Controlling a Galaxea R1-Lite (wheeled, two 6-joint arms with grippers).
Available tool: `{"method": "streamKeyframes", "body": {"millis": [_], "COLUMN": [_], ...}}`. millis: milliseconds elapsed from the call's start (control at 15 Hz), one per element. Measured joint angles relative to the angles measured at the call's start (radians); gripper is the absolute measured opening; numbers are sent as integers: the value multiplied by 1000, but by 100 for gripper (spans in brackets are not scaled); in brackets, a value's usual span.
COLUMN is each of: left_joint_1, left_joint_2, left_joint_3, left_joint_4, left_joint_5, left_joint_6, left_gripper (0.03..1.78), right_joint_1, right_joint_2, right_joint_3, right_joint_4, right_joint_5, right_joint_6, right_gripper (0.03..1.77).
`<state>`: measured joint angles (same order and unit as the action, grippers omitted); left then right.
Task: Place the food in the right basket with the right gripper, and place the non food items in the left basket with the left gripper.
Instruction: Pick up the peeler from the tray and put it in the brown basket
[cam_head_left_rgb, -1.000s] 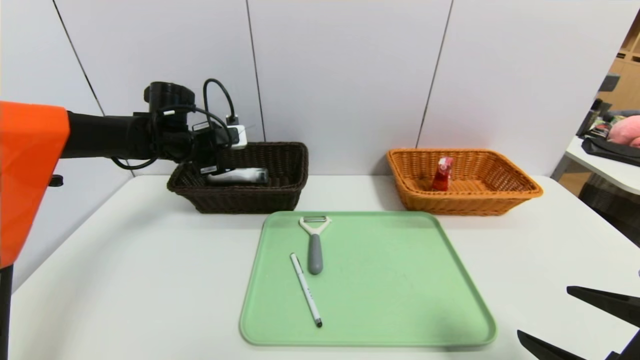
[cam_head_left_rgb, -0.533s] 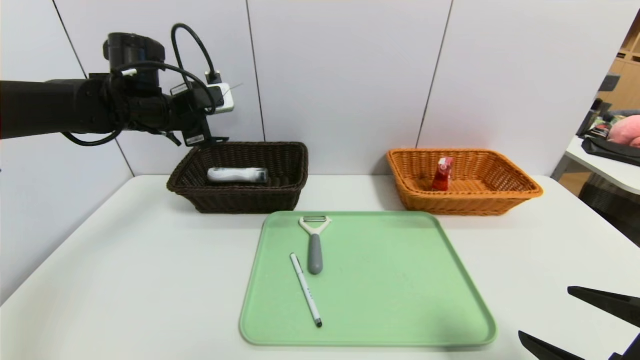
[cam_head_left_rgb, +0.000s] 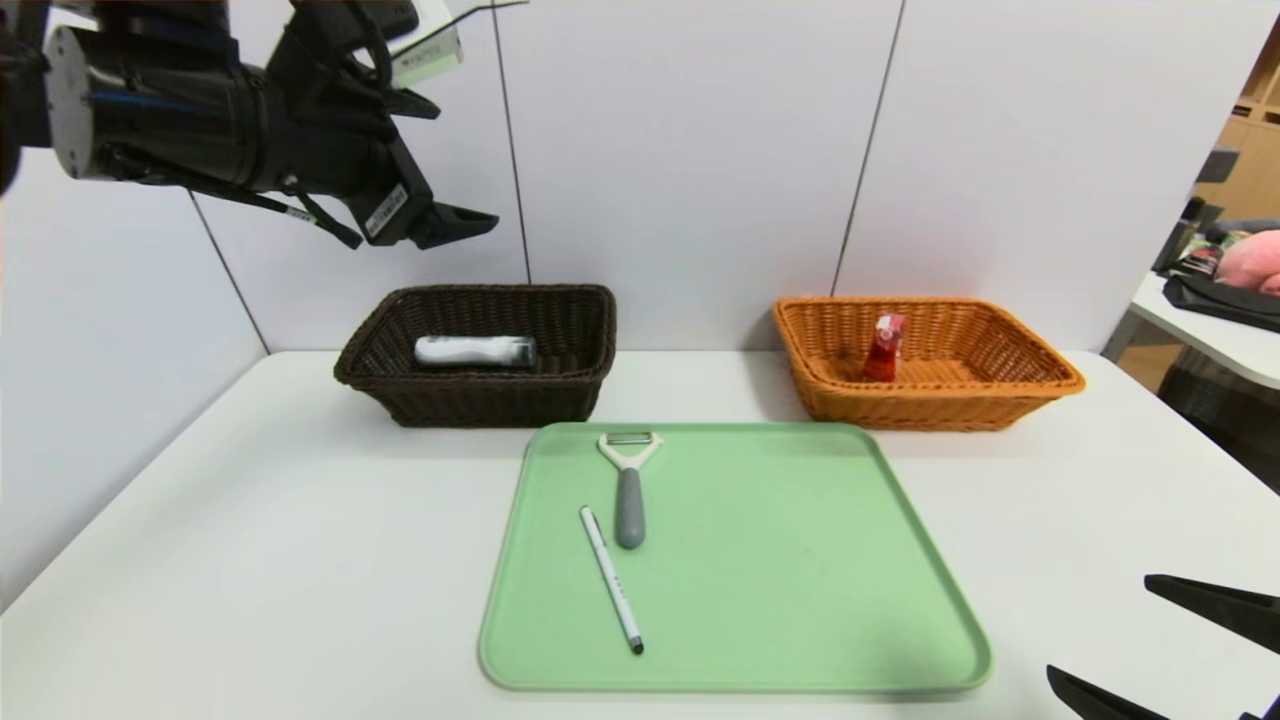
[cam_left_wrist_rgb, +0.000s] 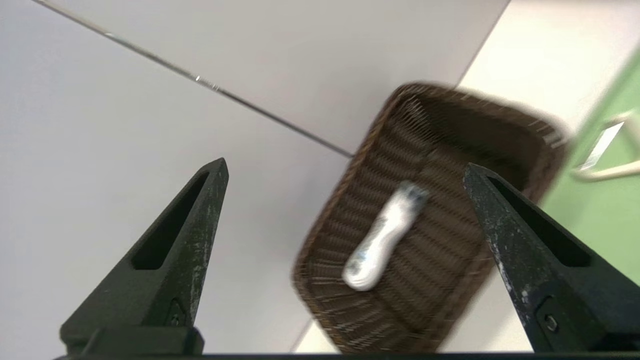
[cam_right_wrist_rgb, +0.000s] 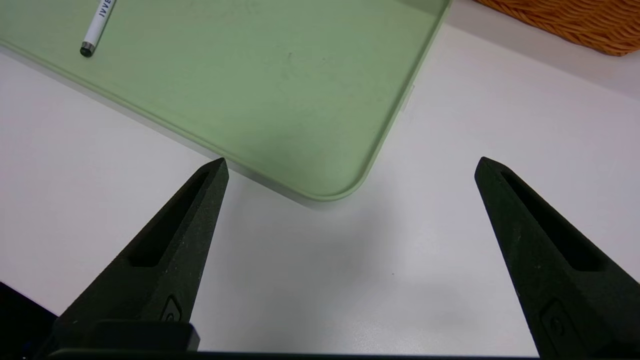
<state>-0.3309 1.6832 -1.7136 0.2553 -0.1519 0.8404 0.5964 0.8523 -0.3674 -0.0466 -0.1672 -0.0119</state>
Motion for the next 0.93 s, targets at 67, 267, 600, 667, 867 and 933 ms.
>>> {"method": "streamKeyframes", "body": {"millis": [67,267,600,667,867,933], "left_joint_1": [-30,-122,-247,-270,-334,-354], "left_joint_2": [-27,-86,-92,-81,-31,-11], "left_joint_3": [-13,-40,-151,-176,-243,-253], "left_joint_4": [43,144,340,376,472,486], "left_joint_5": [15,125,293,321,381,400], "left_joint_6": [-60,-245,-577,-647,-846,-900], "left_gripper": [167,167,169,169,169,169], "right_joint_1": [1,1,1,1,1,1], "right_joint_2": [-3,-18,-39,-43,-47,-47], "right_joint_3": [0,4,6,6,5,5], "right_joint_4": [0,0,0,0,-1,0], "right_joint_5": [0,0,8,7,7,7], "right_joint_6": [0,0,0,0,0,0], "right_gripper": [170,170,170,170,170,170]}}
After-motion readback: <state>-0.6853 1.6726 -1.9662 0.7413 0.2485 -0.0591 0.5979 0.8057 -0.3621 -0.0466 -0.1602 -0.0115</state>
